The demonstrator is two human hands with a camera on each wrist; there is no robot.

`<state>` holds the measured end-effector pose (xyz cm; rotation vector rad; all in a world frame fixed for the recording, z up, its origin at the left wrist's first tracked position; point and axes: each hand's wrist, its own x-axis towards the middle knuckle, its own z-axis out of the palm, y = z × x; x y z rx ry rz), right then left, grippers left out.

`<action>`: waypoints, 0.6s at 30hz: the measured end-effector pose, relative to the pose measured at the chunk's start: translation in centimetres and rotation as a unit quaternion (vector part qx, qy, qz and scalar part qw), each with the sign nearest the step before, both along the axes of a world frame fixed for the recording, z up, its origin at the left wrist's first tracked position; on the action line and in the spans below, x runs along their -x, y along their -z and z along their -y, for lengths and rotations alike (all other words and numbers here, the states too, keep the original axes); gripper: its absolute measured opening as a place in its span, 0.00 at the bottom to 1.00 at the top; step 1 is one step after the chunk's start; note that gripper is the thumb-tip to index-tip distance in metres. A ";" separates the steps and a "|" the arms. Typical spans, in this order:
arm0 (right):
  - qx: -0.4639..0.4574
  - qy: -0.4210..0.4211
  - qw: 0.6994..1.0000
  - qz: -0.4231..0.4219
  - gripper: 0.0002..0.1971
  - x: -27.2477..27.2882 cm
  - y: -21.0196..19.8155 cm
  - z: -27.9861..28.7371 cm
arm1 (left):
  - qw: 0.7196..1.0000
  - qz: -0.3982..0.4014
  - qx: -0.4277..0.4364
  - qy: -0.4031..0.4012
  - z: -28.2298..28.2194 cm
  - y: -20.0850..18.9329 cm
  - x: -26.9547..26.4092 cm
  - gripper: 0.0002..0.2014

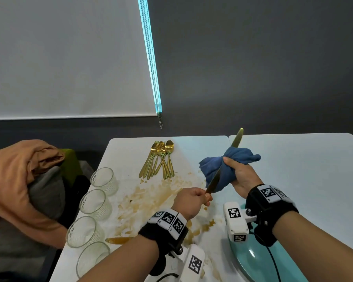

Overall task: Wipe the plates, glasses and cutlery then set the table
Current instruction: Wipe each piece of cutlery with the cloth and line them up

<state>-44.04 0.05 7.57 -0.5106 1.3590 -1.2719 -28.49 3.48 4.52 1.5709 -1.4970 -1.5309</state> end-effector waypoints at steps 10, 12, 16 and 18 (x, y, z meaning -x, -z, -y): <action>-0.050 -0.163 0.970 -0.172 0.07 -2.6 1.5 -0.3 | 0.990 0.120 0.049 0.051 2.1 0.2 0.0 0.21; -0.056 -0.159 0.969 -0.180 0.06 -2.5 1.5 0.0 | 0.981 0.157 0.035 0.105 2.6 0.1 -0.1 0.19; -0.078 -0.159 0.957 -0.229 0.05 -2.1 1.7 1.1 | 0.970 0.175 -0.024 0.165 5.1 -0.6 -1.8 0.13; -0.084 -0.166 0.955 -0.231 0.06 -1.7 1.9 1.6 | 0.980 0.157 -0.022 0.121 6.7 -0.9 -3.1 0.16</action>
